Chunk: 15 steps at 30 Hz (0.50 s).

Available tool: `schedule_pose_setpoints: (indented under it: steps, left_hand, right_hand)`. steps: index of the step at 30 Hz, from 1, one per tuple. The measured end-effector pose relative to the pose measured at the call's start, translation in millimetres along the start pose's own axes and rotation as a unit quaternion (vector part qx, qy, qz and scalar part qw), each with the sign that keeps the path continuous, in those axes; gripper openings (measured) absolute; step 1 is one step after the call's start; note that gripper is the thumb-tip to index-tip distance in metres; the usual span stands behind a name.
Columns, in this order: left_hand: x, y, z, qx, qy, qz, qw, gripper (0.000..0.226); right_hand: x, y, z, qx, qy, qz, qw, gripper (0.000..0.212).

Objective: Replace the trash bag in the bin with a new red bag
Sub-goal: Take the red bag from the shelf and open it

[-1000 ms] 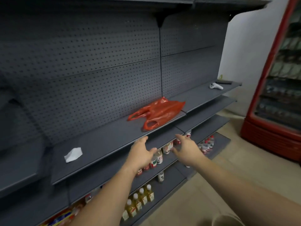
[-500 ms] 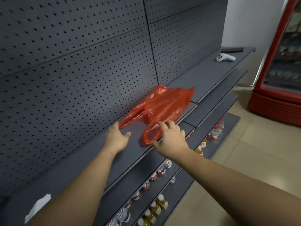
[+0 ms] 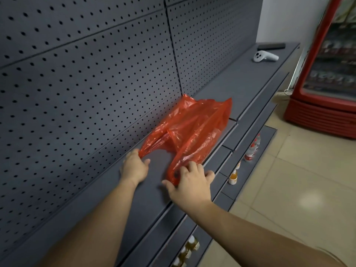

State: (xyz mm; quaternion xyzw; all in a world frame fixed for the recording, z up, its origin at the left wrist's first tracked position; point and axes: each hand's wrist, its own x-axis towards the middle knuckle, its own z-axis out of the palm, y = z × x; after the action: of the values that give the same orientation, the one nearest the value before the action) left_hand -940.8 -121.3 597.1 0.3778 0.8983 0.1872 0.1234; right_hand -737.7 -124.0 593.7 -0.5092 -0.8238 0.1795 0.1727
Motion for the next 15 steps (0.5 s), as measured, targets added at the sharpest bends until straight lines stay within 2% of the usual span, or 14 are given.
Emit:
schedule_pose_setpoints:
  steps: [6,15]
  left_hand:
    - [-16.5,10.1,2.7,-0.033,0.024,0.043,0.998,0.029]
    - [-103.1,73.6,4.4,-0.128,0.029,0.112,0.985,0.027]
  right_hand:
    - [-4.4,4.2,5.9,-0.017,0.077,-0.015,0.997,0.027]
    - [-44.9,58.4,-48.1,0.029,0.159,0.058,0.985,0.017]
